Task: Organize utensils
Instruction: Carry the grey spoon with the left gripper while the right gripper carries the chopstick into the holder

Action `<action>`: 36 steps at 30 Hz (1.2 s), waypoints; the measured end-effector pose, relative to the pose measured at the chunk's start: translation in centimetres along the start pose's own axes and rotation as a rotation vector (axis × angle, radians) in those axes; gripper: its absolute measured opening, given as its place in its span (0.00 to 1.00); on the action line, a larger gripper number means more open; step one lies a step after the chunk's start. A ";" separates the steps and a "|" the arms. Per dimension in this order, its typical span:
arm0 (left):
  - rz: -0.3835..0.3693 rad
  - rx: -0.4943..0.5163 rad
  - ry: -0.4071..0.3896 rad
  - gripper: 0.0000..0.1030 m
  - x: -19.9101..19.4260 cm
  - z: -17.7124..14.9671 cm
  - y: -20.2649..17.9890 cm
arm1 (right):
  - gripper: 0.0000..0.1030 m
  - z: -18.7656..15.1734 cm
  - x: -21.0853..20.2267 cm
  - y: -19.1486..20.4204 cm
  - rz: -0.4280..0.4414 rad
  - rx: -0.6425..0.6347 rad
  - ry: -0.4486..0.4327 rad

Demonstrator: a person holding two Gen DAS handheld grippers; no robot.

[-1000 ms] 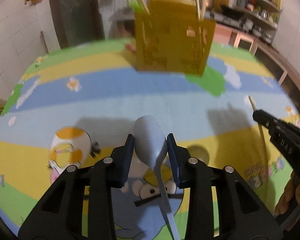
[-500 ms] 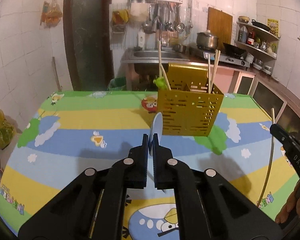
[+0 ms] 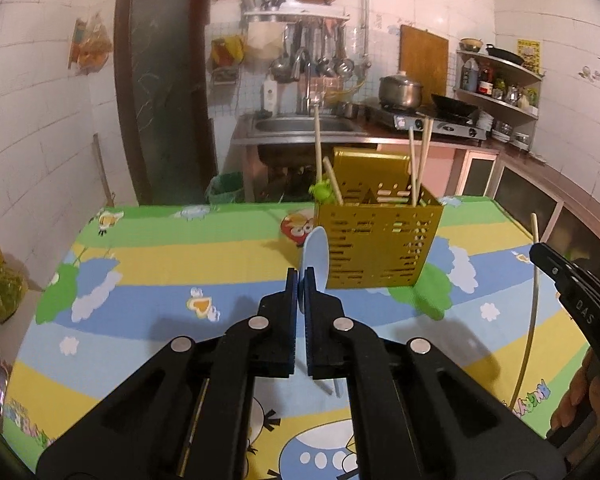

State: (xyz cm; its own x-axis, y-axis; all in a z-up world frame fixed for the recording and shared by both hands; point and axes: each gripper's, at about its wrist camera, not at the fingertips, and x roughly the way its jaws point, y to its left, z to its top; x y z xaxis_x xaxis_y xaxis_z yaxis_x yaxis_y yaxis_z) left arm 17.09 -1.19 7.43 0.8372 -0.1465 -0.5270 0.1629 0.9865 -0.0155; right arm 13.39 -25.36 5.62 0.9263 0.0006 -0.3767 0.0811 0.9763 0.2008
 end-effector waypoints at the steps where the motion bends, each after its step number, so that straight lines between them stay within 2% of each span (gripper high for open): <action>1: -0.004 0.007 -0.007 0.02 -0.2 0.2 -0.1 | 0.06 0.0 -0.1 0.1 0.000 -0.004 -0.011; 10: -0.046 0.047 -0.047 0.02 -1.0 1.5 -0.6 | 0.06 1.0 -1.7 0.6 0.019 -0.026 -0.158; 20: -0.056 0.054 -0.057 0.02 -0.2 3.1 -0.4 | 0.06 2.1 0.1 1.6 0.029 -0.049 -0.166; 25: -0.054 0.076 -0.125 0.02 -0.7 7.0 -0.9 | 0.06 6.4 0.0 2.8 0.050 -0.074 -0.232; 31: -0.027 0.105 -0.257 0.02 0.0 14.1 -1.8 | 0.06 14.2 0.7 4.3 0.064 -0.090 -0.336; 34: -0.020 0.112 -0.286 0.02 1.8 16.0 -2.4 | 0.06 16.2 2.3 5.1 0.065 -0.101 -0.333; 36: -0.022 0.110 -0.285 0.02 4.2 16.5 -2.9 | 0.06 16.7 4.2 5.4 0.069 -0.102 -0.293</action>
State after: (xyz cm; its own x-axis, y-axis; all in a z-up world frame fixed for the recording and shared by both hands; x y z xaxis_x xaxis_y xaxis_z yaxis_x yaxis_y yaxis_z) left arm 28.72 -5.91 19.33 0.9430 -0.1978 -0.2676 0.2253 0.9713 0.0760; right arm 23.88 -23.66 20.17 0.9961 0.0201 -0.0856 -0.0098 0.9928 0.1193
